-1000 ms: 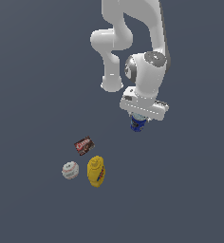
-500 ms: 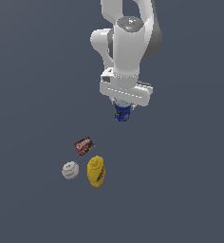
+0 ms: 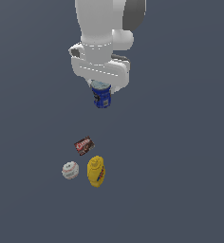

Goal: Pick up a designated object from a clutter of objects.

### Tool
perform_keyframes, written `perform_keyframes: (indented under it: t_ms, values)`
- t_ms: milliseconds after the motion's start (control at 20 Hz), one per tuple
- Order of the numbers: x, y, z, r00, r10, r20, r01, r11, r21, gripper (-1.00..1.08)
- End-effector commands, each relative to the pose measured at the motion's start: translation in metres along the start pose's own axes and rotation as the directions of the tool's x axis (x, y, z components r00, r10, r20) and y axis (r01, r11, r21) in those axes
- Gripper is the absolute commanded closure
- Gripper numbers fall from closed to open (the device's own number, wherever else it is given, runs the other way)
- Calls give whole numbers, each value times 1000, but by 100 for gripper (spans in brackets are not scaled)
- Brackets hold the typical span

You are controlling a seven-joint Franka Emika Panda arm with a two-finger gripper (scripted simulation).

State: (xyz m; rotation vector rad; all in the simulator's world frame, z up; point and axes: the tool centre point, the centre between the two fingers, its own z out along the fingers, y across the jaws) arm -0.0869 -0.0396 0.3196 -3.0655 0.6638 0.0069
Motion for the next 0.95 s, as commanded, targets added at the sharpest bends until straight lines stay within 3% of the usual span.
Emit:
perform_keyframes:
  t_ms: [0, 450, 900]
  values:
    - [9, 19, -23, 1000, 0, -3, 0, 1000, 0, 108]
    - [35, 65, -76, 1000, 0, -5, -1, 1000, -3, 108]
    - [43, 79, -91, 1000, 0, -5, 0, 1000, -4, 108]
